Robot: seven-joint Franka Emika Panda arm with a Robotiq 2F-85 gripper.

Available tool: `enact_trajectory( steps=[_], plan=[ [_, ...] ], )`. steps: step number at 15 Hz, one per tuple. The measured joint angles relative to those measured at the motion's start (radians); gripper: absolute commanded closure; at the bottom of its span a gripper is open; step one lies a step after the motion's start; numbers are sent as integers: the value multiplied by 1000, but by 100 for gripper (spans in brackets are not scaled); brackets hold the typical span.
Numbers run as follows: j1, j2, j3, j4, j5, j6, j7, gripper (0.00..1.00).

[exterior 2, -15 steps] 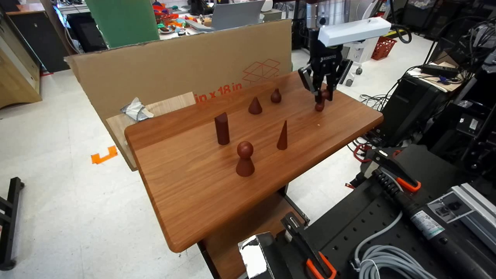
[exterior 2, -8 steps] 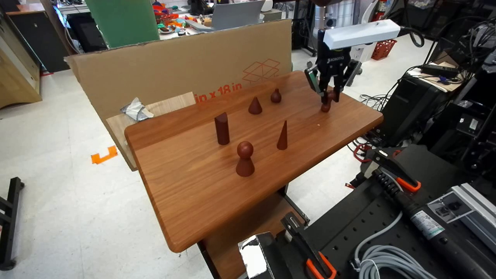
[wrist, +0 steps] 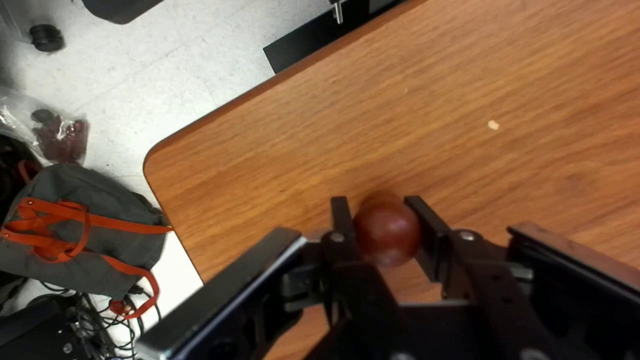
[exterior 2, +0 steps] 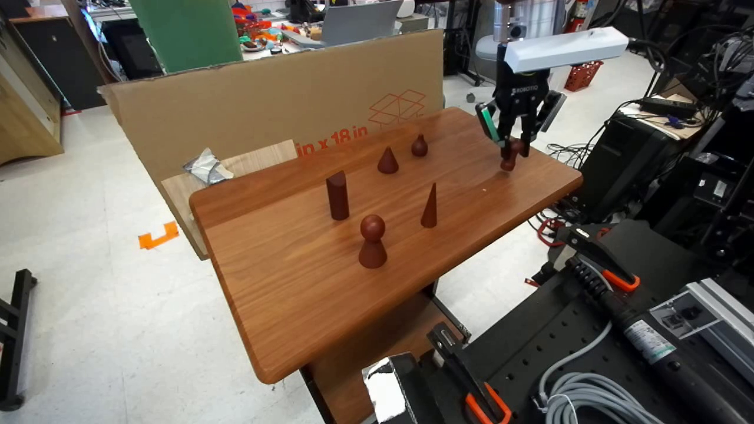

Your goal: Move the wooden object furthest to the right forward

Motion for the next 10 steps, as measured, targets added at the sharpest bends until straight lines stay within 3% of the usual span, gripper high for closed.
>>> enact_trajectory(
  steps=[9, 10],
  plan=[
    [-3, 13, -2, 8, 31, -10, 65, 92],
    [-3, 15, -2, 10, 31, -10, 72, 43]
  ],
)
